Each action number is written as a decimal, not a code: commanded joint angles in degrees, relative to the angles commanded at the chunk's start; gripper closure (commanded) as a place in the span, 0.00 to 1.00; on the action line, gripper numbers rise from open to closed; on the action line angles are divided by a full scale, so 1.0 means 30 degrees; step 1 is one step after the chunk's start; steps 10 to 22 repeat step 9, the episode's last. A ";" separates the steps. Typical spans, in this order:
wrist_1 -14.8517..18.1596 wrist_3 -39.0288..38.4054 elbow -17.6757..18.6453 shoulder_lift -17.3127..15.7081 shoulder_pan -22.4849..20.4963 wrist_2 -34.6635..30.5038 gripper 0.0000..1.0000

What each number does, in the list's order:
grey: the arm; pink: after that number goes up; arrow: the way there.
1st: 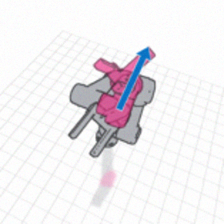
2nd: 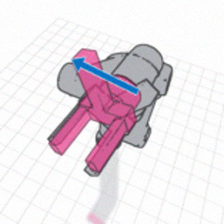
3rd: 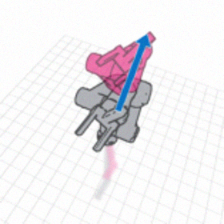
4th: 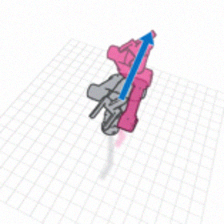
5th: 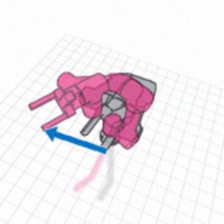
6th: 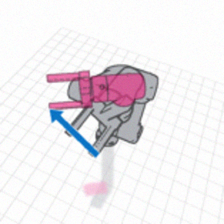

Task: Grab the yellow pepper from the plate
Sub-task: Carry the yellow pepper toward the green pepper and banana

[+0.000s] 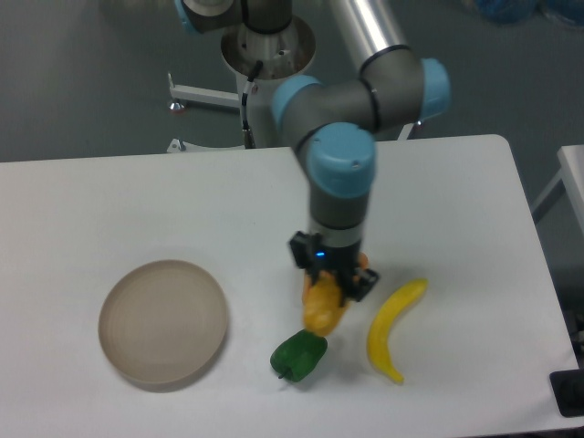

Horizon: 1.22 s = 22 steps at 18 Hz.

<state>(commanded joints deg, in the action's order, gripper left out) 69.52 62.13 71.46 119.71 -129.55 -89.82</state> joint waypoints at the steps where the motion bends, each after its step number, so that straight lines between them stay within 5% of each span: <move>1: 0.0000 0.0263 0.0000 0.0029 -0.0175 -0.0001 0.64; 22: -0.0205 0.0940 0.0000 0.0205 -0.0646 -0.0382 0.64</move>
